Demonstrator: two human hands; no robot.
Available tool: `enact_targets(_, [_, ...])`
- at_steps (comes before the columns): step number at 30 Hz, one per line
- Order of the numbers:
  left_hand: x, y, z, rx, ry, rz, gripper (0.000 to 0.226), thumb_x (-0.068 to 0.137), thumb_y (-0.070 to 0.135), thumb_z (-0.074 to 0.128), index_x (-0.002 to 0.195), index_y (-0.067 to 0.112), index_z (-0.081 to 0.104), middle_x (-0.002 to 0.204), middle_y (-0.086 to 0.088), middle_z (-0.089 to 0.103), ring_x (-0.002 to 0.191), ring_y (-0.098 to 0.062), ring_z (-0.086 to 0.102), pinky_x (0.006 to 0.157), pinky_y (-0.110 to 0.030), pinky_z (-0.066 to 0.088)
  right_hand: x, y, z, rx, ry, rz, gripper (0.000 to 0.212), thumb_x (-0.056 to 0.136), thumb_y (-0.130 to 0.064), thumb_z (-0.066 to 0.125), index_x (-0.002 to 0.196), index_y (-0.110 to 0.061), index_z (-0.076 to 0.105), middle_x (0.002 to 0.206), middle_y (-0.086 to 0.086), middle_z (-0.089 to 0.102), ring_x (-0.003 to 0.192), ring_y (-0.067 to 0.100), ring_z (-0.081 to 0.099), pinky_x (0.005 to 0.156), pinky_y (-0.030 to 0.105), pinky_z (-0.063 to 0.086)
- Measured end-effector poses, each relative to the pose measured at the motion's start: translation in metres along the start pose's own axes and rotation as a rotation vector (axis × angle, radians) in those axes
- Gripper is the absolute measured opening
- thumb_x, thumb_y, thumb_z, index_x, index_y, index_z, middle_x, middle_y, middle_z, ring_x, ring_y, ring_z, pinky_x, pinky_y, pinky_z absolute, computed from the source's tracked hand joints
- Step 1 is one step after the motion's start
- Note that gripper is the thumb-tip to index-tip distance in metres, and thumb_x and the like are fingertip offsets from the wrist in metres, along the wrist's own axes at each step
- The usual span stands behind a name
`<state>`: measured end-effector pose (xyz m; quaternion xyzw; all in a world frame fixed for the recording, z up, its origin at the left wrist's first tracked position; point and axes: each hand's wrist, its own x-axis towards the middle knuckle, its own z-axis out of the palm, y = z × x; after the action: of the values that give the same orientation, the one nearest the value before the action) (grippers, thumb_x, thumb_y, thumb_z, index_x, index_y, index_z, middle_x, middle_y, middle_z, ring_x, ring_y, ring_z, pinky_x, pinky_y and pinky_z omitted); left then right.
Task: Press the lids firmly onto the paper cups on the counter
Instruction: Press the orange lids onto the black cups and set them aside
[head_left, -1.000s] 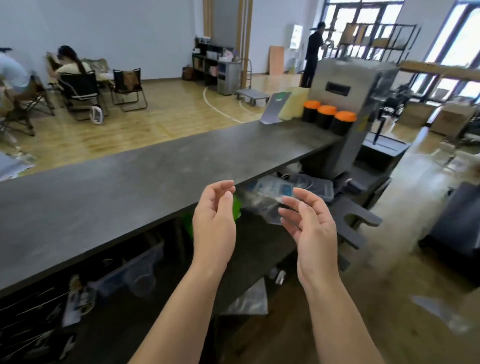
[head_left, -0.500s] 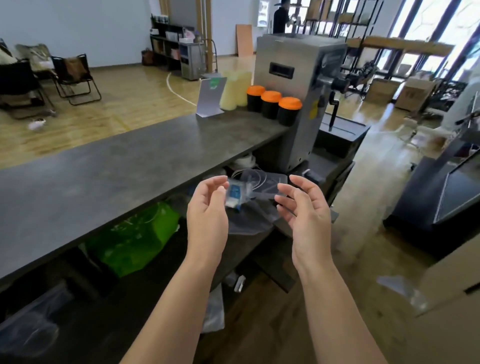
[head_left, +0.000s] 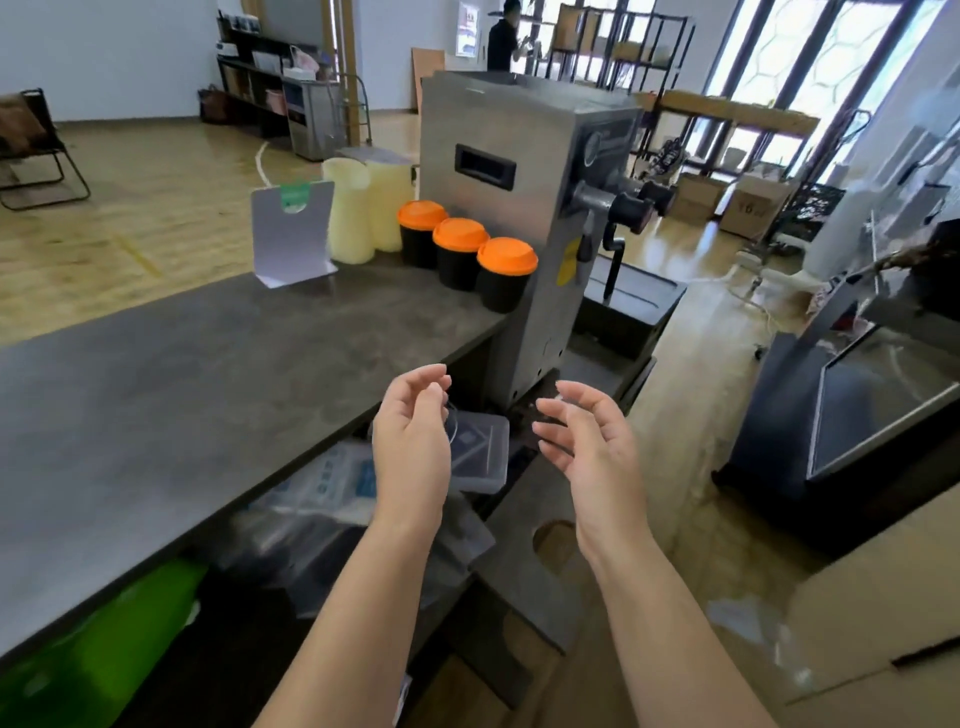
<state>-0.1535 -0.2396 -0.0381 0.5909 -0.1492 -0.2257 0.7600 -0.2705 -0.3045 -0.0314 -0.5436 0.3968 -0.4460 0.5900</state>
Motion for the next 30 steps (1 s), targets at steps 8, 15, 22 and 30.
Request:
enact_targets(8, [0.098,-0.022,0.092,0.045,-0.037,-0.039,0.023,0.103,0.013,0.047,0.110,0.023,0.067,0.111,0.008,0.068,0.106,-0.001,0.062,0.091,-0.019,0.046,0.103,0.021,-0.018,-0.016,0.111,0.095,0.023,0.103,-0.013,0.047,0.108,-0.024,0.066,0.102,0.003,0.074,0.092,0.018,0.070,0.081,0.030,0.055])
enact_targets(15, [0.187,-0.023,0.132,0.158,0.041,-0.063,0.033,0.104,0.033,0.046,0.135,0.027,0.052,0.126,0.013,0.055,0.116,-0.005,0.050,0.093,-0.023,0.035,0.196,0.034,0.030,-0.011,-0.075,0.095,0.023,0.106,-0.022,0.044,0.119,-0.030,0.061,0.121,-0.008,0.066,0.113,0.004,0.061,0.101,0.033,0.051])
enact_targets(22, [0.238,-0.032,0.154,0.176,-0.025,-0.173,0.033,0.102,0.044,0.041,0.121,0.026,0.060,0.118,0.009,0.065,0.113,-0.010,0.058,0.102,-0.035,0.044,0.277,0.032,0.085,0.060,-0.133,0.070,0.025,0.106,-0.034,0.041,0.129,-0.042,0.046,0.119,-0.028,0.051,0.117,-0.007,0.047,0.101,0.020,0.035])
enact_targets(30, [0.195,-0.011,0.098,0.207,0.084,0.016,0.016,0.102,0.040,0.046,0.105,0.030,0.058,0.096,0.015,0.067,0.086,0.007,0.061,0.078,-0.023,0.045,0.230,0.035,0.124,0.043,-0.069,-0.030,0.031,0.108,-0.030,0.030,0.124,-0.024,0.055,0.114,-0.010,0.061,0.095,-0.011,0.057,0.073,-0.002,0.040])
